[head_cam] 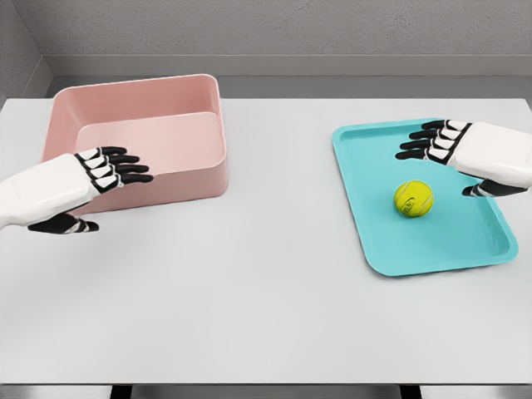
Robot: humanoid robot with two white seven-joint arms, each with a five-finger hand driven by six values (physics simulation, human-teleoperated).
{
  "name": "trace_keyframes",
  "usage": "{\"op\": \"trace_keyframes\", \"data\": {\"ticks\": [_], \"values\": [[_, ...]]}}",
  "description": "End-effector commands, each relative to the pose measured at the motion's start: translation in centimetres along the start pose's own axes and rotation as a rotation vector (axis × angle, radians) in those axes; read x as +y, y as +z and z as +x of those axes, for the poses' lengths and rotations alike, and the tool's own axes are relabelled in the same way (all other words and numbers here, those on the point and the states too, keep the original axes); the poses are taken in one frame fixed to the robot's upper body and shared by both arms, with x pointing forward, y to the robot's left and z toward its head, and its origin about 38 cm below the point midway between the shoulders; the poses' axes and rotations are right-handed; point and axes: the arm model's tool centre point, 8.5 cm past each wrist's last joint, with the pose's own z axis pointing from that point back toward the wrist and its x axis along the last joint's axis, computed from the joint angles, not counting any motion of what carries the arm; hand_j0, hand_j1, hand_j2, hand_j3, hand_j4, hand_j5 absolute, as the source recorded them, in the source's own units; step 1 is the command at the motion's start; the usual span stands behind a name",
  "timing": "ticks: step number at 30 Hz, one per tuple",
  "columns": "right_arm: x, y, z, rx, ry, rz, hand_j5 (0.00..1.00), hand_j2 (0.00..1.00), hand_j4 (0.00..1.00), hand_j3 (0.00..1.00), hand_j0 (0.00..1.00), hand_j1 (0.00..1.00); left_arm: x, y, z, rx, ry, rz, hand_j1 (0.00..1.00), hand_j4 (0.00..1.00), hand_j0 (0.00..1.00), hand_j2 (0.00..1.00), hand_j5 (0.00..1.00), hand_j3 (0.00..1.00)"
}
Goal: Put the tennis from the blue tray into the pink basket with both arms
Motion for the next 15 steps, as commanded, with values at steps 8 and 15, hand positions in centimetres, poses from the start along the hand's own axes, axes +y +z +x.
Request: {"op": "trace_keyframes", "data": {"ticks": [8,15], "values": [[4.9,-2.9,-0.9,-0.004,-0.11,0.183,1.0,1.0,1.0,1.0,1.0,1.0,-0.9,1.3,-0.2,0.016,-0.01,-0.101,1.0,1.0,1.0,1.0,1.0,1.0],[7.6,-5.1,-2.6,0.025,-0.193,0.248,1.0,1.0,1.0,1.0,1.0,1.0,-3.5,1.3,0.5,-0.008,0.024,-0.213,1.0,1.0,1.0,1.0,1.0,1.0]]}}
